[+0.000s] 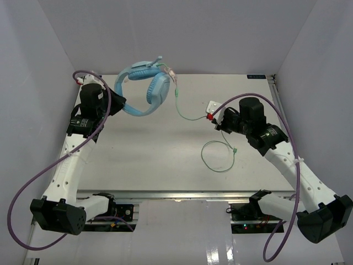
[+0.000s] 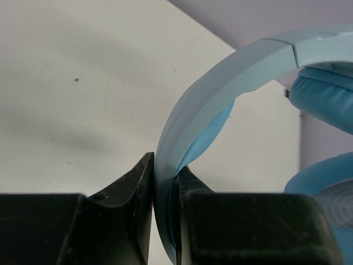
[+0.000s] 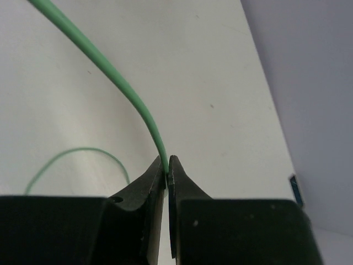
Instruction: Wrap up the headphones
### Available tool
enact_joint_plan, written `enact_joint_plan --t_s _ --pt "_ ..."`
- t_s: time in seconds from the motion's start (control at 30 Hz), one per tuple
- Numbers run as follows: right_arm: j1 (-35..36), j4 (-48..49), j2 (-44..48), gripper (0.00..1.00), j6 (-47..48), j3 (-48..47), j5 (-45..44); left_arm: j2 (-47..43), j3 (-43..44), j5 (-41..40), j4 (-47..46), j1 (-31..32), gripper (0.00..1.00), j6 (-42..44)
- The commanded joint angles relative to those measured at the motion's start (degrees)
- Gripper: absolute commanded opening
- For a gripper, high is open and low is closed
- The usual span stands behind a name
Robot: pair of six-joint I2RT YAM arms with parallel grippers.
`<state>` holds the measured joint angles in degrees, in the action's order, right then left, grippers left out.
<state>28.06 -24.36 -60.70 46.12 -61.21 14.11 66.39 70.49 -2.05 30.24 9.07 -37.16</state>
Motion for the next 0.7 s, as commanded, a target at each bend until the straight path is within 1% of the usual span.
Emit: enact_joint_plan --t_s 0.0,0.17,0.27,0.4,0.53,0.67 --pt "-2.08 -2.04 2.54 0.08 13.14 -8.84 -10.15 2.24 3.39 -5.72 2.13 0.20 0.00 10.31" --pt "-0.62 -7.14 0.71 0.08 13.93 -19.18 -4.75 5.70 3.72 -8.40 3.28 3.46 0.00 16.55" --pt "1.10 -7.99 -0.30 0.08 13.00 -24.16 0.06 7.80 4.22 -10.49 3.42 8.99 0.00 19.47" --pt "3.70 -7.25 -1.56 0.08 11.68 -26.75 5.73 11.68 5.35 -11.61 3.38 14.63 0.00 21.73" --pt "4.13 -4.25 -4.12 0.08 9.23 -28.98 6.23 13.63 6.32 -11.12 3.01 18.51 0.00 22.32" --pt "4.10 0.52 -6.58 0.08 6.01 -27.66 2.57 12.39 5.51 -7.45 0.60 21.20 0.00 24.32"
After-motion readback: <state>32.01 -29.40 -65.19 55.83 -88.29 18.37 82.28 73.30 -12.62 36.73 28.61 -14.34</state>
